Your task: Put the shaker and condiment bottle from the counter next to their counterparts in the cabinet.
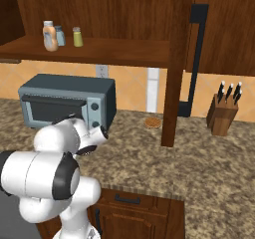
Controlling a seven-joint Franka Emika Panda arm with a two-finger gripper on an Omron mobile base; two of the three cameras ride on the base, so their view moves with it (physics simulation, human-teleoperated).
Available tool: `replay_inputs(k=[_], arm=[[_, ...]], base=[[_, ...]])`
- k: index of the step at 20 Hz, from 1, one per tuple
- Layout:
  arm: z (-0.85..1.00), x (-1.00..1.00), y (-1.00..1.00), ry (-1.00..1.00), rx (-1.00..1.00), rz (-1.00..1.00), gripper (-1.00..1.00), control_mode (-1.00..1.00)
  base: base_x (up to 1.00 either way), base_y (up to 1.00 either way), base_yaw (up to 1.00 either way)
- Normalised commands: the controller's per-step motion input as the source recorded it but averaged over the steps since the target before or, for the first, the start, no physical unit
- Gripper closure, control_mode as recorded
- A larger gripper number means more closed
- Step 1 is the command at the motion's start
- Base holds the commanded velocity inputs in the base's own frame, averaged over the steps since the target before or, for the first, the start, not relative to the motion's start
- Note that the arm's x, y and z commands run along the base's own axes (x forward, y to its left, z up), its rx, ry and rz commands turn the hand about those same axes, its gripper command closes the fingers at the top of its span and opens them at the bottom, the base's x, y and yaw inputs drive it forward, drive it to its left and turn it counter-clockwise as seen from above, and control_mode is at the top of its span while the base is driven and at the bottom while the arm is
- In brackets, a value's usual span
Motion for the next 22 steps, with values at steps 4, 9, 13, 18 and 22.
replay_inputs(k=[4, 9, 13, 18, 22], arm=[[-0.2, 0.11, 0.25, 0.0, 0.0, -0.05, -1.0, -1.0], [-0.15, 0.01, 0.25, 0.0, 0.0, -0.05, -1.0, -1.0], [-0.14, 0.0, 0.2, 0.0, 0.0, -0.05, 1.0, -1.0], [-0.03, 0.0, 0.04, 0.01, 0.05, -0.07, 1.0, -1.0], [0.77, -0.02, -0.02, -0.02, 0.11, -0.11, 1.0, -1.0]], base=[[0.0, 0.0, 0.0], [0.0, 0.0, 0.0], [0.0, 0.0, 0.0], [0.0, 0.0, 0.0], [0.0, 0.0, 0.0]])
